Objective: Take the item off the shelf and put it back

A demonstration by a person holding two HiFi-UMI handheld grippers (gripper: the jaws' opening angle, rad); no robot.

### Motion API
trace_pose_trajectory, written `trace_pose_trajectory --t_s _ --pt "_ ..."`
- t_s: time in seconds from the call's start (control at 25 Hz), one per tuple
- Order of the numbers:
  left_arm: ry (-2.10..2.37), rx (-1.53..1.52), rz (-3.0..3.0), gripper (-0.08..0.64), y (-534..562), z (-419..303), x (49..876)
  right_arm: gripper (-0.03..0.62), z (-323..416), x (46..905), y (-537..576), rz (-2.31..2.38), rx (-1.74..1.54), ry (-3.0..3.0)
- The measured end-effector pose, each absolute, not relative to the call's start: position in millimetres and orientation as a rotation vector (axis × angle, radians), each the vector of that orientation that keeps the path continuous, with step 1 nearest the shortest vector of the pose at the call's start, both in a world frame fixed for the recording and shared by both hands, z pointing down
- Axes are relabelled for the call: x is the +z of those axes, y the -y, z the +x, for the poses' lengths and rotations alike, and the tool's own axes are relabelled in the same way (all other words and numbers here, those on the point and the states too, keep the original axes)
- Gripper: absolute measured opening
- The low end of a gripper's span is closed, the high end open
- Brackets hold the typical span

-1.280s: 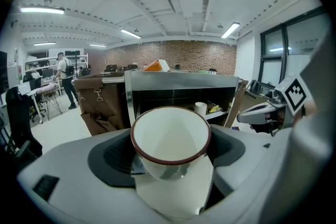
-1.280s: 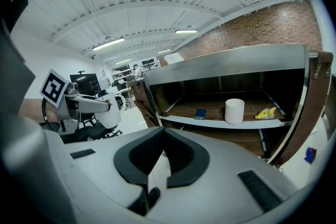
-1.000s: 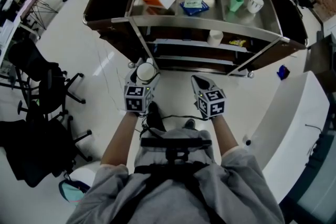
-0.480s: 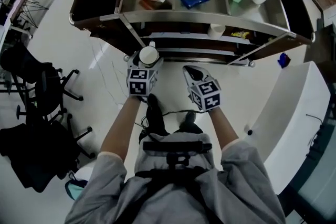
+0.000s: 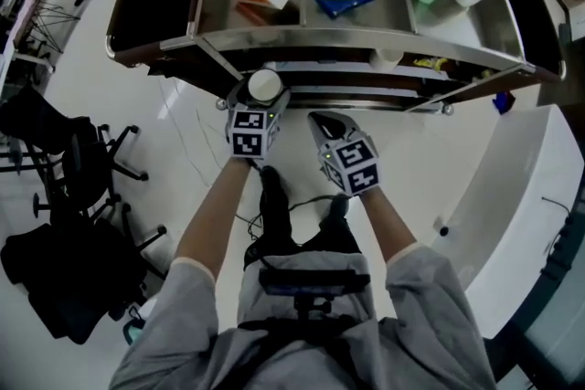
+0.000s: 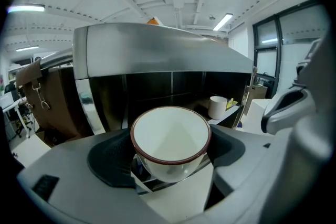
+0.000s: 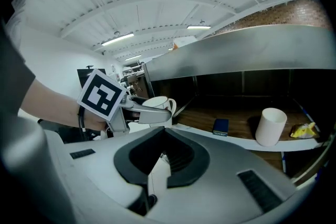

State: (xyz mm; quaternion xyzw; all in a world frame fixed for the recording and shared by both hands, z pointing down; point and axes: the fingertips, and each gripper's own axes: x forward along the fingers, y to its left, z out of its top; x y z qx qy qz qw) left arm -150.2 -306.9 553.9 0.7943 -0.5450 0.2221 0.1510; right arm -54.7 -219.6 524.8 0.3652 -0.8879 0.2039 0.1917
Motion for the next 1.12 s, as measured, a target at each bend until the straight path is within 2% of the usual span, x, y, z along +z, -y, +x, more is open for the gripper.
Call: trace_pose_trajectory --t_s 1.12 --pt "1.641 0.595 2.338 0.403 440.0 -139.0 621.6 0.009 -75.5 593.5 285.5 0.995 0.638 2.504"
